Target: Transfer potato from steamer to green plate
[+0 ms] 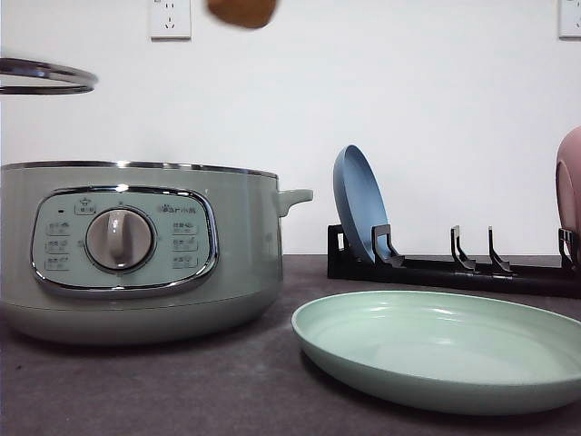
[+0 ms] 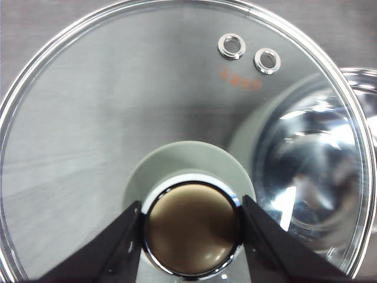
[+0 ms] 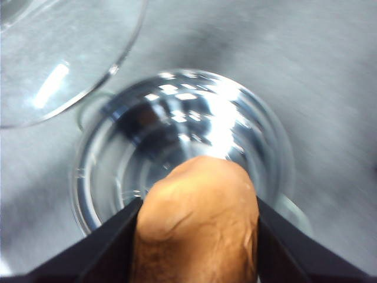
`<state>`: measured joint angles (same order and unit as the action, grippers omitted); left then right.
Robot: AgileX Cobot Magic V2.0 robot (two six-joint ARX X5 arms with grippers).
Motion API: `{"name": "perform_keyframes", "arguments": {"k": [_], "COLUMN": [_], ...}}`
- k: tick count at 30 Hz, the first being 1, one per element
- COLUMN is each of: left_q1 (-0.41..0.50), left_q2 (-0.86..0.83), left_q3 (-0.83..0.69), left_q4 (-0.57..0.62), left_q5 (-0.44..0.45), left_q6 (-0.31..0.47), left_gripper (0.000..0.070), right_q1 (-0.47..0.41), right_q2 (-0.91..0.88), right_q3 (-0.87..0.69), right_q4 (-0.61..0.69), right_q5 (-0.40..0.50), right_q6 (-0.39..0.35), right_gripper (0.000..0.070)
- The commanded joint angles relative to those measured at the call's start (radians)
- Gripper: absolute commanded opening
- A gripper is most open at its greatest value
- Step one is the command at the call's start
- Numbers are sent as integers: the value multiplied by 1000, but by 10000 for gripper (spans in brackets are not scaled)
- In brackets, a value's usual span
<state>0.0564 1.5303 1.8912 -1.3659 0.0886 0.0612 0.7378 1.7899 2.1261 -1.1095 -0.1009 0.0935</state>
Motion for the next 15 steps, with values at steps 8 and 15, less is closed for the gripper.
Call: {"name": "perform_keyframes", "arguments": {"k": [8, 15], "left_q1": [-57, -116], "left_q2": [-6, -6], "left_q3": [28, 28], "left_q4": [27, 27], "left_q5": [17, 17], "left_q6": [2, 2], "left_gripper": [0, 0], "right_q1": [-66, -92], "right_q2": [-191, -412], "right_q3": [-226, -579], "right_q4": [21, 170], "right_q5": [4, -4], "right_q6": [-48, -55], "right_gripper": [192, 192]}}
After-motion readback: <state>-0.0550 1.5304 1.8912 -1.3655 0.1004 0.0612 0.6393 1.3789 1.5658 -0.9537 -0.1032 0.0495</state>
